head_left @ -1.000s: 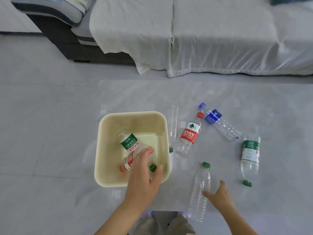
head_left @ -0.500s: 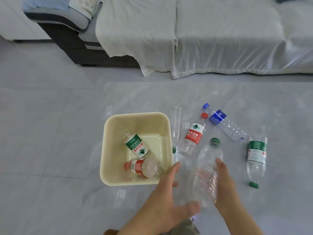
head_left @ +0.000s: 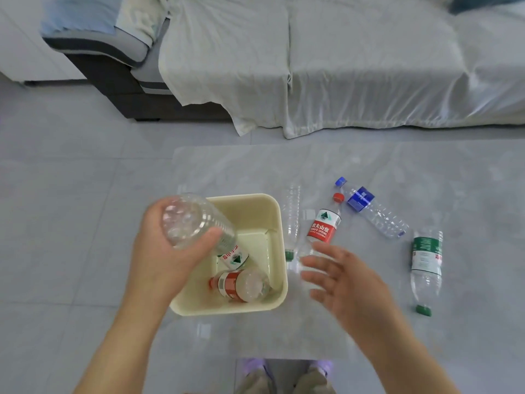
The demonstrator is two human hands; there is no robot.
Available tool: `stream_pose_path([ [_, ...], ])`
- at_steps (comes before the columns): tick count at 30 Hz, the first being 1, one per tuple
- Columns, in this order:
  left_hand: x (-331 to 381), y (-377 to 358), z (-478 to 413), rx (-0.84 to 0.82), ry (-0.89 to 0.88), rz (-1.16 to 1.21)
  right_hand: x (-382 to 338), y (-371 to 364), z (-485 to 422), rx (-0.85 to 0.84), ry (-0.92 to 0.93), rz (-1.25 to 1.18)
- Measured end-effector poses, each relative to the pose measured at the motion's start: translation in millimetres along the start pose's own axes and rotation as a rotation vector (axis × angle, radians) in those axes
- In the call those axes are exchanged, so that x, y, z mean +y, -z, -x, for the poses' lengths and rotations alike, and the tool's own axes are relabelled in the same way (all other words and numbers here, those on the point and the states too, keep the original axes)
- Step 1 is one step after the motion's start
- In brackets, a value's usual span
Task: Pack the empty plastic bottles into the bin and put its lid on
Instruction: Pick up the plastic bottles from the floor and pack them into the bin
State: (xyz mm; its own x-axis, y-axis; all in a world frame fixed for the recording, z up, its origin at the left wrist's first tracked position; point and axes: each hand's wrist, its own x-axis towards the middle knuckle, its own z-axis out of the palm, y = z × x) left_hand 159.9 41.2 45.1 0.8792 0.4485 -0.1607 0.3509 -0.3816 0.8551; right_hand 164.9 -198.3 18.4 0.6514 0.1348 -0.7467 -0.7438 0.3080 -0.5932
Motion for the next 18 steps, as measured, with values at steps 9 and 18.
stream_pose_path([
  [9,-75,-58,2,-0.074,0.324,0.063,13,172,-42,0.515,0.009,0.326],
  [18,-58,-91,40,-0.179,0.256,0.070,51,312,-106,0.816,-0.246,0.858],
])
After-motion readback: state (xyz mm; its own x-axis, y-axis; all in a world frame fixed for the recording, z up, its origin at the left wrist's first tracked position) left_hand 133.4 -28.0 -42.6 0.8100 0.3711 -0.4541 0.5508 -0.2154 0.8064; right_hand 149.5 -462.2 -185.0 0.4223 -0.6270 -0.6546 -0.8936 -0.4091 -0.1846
